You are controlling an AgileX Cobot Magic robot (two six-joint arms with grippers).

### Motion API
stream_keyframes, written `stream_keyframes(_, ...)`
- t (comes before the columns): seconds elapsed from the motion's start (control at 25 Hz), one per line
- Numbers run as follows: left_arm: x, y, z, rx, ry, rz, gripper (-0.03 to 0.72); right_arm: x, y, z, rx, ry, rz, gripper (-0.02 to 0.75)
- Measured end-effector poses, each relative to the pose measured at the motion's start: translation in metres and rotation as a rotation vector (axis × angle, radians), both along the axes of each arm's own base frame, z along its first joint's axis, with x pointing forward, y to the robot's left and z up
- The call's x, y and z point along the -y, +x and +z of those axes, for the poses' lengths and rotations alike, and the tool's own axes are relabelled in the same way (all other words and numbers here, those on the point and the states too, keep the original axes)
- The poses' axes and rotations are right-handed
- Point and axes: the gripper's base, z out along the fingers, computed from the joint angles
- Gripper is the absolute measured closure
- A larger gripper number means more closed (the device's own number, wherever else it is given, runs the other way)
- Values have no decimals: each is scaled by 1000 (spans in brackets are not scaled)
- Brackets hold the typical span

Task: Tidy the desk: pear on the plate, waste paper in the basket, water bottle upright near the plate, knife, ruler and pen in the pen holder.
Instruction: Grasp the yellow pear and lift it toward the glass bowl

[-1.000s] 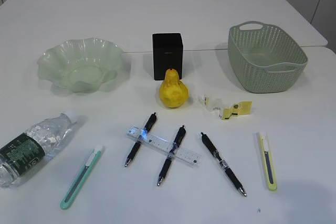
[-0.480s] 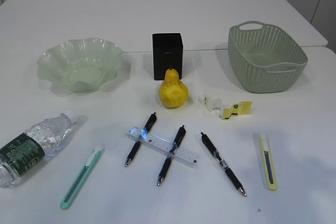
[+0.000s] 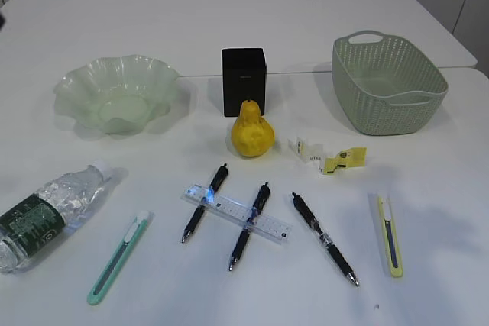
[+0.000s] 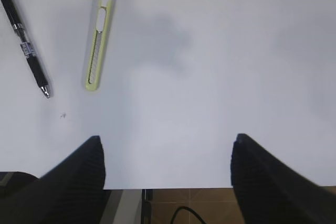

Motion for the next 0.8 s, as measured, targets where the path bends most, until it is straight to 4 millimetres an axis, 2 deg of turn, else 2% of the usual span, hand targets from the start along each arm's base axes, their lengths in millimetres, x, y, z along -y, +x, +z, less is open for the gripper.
stream_keyframes(0.24,54,42,-8,-46,-6,-124,204,-2,0,0,-1,22,-13,155)
stream_keyframes(0.36,80,60,-20,-77,6,-174,195,-2,0,0,-1,22,-13,155)
stream_keyframes(0.52,103,83,-45,-132,32,-198,167,-2,0,0,-1,28,-17,155)
stream_keyframes(0.64,113,100,-64,-172,47,-197,157,-2,0,0,-1,31,-17,155)
stream_keyframes(0.8,129,124,-80,-189,40,-198,153,-4,0,0,-3,50,-17,155)
